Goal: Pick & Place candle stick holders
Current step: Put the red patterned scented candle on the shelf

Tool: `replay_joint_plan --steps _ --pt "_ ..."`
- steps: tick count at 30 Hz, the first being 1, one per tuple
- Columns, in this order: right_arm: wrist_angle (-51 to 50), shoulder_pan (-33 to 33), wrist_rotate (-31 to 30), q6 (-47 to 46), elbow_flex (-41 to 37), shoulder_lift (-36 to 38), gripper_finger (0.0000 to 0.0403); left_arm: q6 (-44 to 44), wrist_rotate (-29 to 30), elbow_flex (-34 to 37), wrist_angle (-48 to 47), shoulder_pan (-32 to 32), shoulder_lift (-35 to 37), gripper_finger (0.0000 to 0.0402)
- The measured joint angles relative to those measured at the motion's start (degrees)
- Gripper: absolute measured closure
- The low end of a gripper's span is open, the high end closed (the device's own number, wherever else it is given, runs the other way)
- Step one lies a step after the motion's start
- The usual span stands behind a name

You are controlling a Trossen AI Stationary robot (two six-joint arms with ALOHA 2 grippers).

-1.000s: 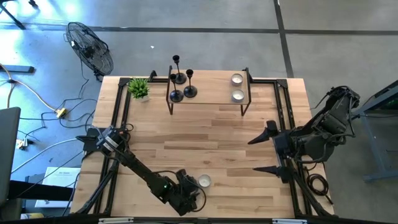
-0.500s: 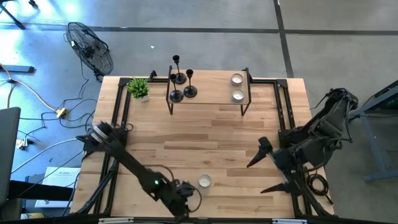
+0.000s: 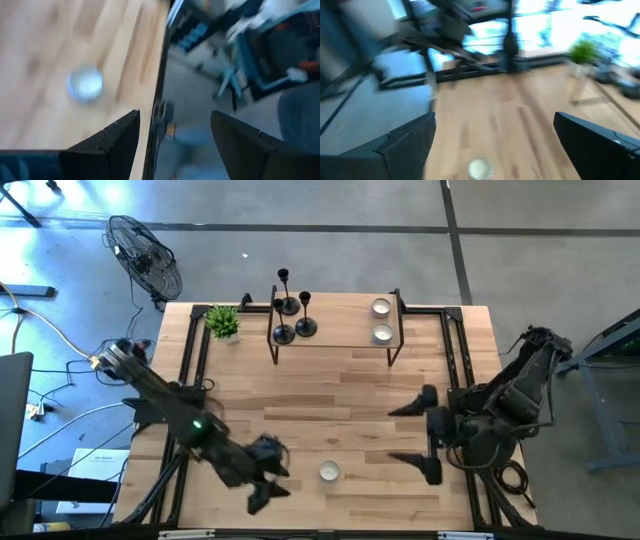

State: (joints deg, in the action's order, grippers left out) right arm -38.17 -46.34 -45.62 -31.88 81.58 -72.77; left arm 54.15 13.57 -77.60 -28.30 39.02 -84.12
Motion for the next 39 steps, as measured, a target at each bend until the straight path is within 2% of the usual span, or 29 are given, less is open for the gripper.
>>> replay_joint_plan --steps 4,7,9,13,16,21,28,33,39 --pt "-4.04 -0.18 -9.25 -10.75 0.0 -1.02 0.0004 -9.93 5.39 0.0 1.16 0.05 7.18 0.0163" --pt "-3.34 -0.16 -11.97 -11.88 0.0 -3.48 0.0004 -16.83 8.82 0.0 1.3 1.06 12.43 0.0163" --pt "-2.29 -0.11 -13.62 -13.27 0.0 -6.1 0.0004 -21.12 13.1 -0.02 1.28 2.05 15.64 0.0163" --pt "0.31 1.03 -13.93 -14.9 0.0 -12.28 0.0004 -28.47 21.79 -0.02 0.39 4.23 20.52 0.0163" --pt "3.79 2.55 -11.66 -15.9 0.0 -17.04 0.0004 -29.72 26.35 -0.02 -2.23 5.99 23.76 0.0163" --pt "10.79 4.99 -7.99 -15.61 0.0 -23.54 0.0004 -26.74 26.71 -0.02 -8.85 7.75 26.39 0.0163" --pt "11.92 5.97 -3.48 -16.21 -0.01 -30.54 0.0004 -22.49 26.49 0.0 -14.95 7.89 26.51 0.0163" --pt "11.85 4.73 -0.13 -21.03 -0.01 -33.65 0.0004 -21.89 27.01 0.0 -15.16 7.89 26.48 0.0163" --pt "8.93 3.2 1.19 -28.37 0.0 -35.92 0.0004 -19.37 25.7 0.0 -15.18 7.87 26.48 0.0163"
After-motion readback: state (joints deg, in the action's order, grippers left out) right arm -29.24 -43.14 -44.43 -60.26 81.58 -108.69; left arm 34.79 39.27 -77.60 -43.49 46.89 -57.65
